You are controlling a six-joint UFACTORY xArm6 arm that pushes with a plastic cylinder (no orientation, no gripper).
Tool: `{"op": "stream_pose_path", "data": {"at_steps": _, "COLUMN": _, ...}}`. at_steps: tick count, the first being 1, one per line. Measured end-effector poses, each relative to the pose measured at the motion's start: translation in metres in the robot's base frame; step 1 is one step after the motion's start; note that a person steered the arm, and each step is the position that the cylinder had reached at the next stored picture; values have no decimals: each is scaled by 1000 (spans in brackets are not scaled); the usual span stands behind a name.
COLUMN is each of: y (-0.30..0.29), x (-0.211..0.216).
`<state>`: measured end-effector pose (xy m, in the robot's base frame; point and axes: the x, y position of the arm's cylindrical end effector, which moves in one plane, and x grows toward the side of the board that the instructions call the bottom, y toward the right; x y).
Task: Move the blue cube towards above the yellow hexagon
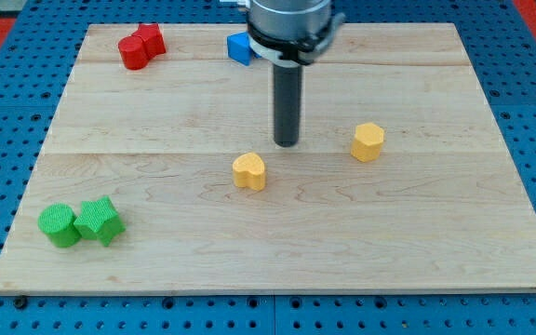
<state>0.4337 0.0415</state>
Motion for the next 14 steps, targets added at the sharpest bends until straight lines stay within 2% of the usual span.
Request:
{"op": "stream_pose_path", "data": {"at_steps": 1, "y": 8, "x": -38}}
{"op": "stream_pose_path", "data": {"at_steps": 3, "y": -100, "x": -61}}
{"op": "stream_pose_path", "data": {"at_steps": 9, "y": -157, "x": -71}}
{"op": "stream_pose_path", "data": {"at_steps": 10, "y": -155, "x": -86}}
{"op": "stream_pose_path", "data": {"at_steps": 11, "y": -153, "x": -107}}
{"op": "stream_pose_path", "data": {"at_steps": 12, "y": -153, "x": -154}}
{"op": "stream_pose_path", "data": {"at_steps": 14, "y": -93, "x": -242}}
